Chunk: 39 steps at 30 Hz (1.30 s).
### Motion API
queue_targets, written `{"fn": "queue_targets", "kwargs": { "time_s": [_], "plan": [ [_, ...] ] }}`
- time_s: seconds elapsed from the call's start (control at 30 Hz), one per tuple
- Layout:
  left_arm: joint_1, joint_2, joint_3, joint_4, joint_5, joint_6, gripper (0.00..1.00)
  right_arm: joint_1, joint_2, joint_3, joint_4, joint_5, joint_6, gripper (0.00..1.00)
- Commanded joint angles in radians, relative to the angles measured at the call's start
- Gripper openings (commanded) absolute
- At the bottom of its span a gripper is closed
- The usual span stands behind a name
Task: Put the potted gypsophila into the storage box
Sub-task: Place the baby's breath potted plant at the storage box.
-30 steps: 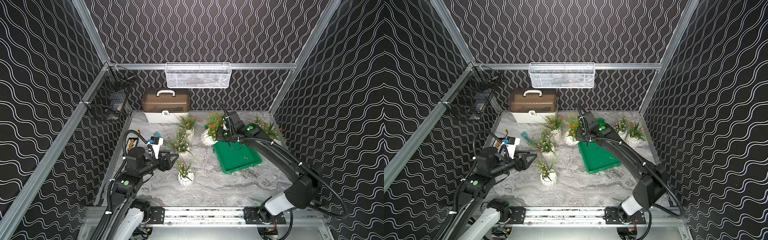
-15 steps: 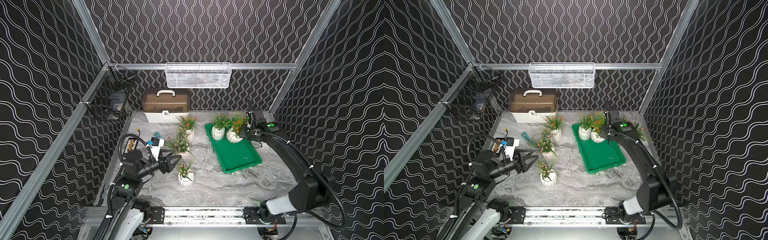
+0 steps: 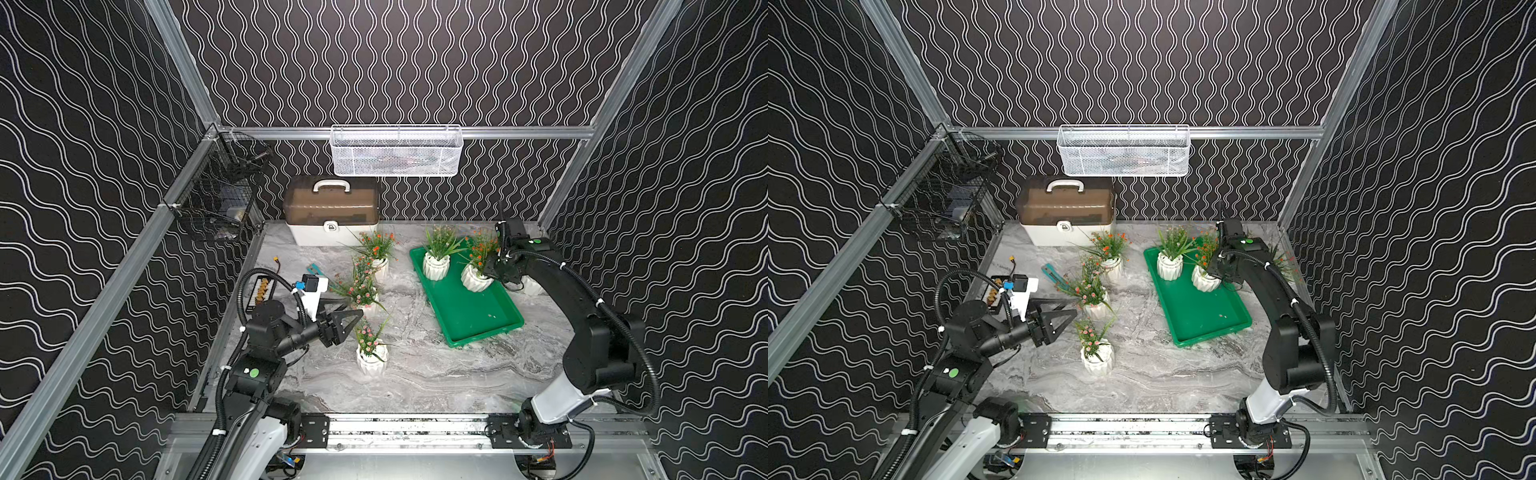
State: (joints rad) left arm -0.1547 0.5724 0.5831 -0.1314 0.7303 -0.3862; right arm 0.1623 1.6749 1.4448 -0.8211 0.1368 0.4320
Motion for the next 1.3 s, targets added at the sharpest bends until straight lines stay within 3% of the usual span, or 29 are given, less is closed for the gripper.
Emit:
{"fn": "queue_targets", "kwargs": {
  "time_s": [0.0, 0.6, 1.27],
  "plan": [
    [0.002, -0.005, 0.012, -0.004, -0.014, 0.034, 0.73, -0.001, 0.055, 0.051, 0.054, -0.007, 0.011, 0.13],
    [0.002, -0.011, 0.020, -0.043, -0.039, 0.066, 0.73, -0.017, 0.321, 0.321, 0.007, -0.011, -0.007, 0.13],
    [0.002, -0.008, 0.026, -0.058, -0.052, 0.077, 0.73, -0.015, 0.481, 0.454, -0.017, -0.036, -0.024, 0.16]
  ]
}}
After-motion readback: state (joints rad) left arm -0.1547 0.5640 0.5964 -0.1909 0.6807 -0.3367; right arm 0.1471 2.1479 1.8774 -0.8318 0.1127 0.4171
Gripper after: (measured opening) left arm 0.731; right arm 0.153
